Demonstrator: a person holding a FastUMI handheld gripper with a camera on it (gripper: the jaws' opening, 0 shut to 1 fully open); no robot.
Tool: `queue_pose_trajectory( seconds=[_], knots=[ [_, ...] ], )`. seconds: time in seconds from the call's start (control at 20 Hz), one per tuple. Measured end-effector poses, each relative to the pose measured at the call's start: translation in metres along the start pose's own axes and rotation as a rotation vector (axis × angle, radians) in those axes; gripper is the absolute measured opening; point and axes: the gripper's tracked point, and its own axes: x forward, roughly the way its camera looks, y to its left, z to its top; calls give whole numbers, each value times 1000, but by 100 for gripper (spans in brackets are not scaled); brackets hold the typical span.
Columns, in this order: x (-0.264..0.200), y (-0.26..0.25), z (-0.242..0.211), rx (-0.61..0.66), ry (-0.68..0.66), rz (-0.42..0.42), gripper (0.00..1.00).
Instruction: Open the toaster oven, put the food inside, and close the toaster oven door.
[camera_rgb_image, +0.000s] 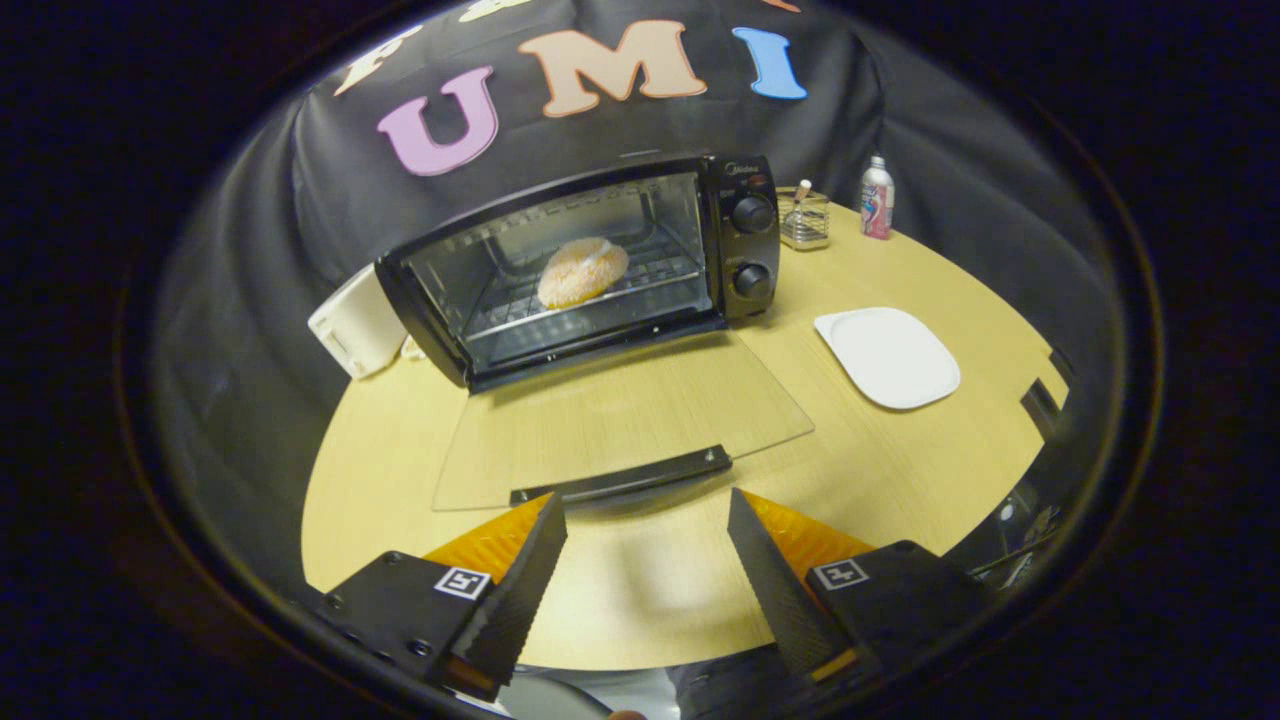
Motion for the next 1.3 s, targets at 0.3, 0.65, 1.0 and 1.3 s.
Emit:
queue_pose_trajectory(
  seconds=[0.3, 0.65, 1.0, 1.3],
  knots=[
    [22, -17, -28, -128, 75, -63, 100],
    [47, -6, -36, -193, 120, -59, 100],
    [51, -2, -30, -221, 107, -44, 100],
    [41, 3, -11, -287, 76, -29, 100]
  ],
)
